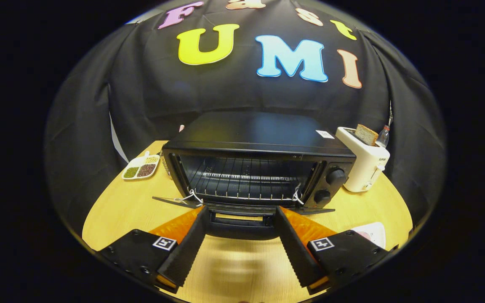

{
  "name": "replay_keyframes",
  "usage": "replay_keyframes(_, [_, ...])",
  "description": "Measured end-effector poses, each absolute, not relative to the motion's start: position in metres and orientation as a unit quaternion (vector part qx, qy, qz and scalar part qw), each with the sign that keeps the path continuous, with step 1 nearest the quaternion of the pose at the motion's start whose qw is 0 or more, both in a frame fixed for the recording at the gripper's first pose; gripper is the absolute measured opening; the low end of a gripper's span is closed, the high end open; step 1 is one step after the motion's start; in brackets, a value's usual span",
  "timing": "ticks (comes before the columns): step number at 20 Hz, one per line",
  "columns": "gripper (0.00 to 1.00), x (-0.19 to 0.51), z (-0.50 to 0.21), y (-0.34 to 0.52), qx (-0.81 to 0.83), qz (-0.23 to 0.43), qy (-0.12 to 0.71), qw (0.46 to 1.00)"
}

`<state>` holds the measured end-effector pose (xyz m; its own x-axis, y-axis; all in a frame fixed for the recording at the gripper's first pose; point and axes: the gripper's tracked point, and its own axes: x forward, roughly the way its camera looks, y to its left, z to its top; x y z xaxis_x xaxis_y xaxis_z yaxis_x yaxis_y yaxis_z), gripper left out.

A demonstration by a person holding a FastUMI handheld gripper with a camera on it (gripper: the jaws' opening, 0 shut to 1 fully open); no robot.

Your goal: Open the toaster oven, put the food inside, and close the toaster oven door.

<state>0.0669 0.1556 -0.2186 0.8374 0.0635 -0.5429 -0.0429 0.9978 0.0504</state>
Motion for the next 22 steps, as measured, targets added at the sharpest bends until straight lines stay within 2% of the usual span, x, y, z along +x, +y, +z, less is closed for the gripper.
replay_keyframes(3, [0.98,0.053,-0.238,0.157,0.002,0.044,0.312,0.949])
replay_keyframes(7, [0.98,0.038,-0.288,0.159,0.014,0.055,0.403,0.913])
replay_keyframes(9, [0.98,0.036,-0.295,0.148,-0.006,0.057,0.422,0.905])
replay_keyframes(16, [0.98,0.002,-0.285,0.112,-0.012,0.061,0.423,0.904])
replay_keyframes(22, [0.99,-0.011,-0.241,0.032,-0.016,0.042,0.397,0.917])
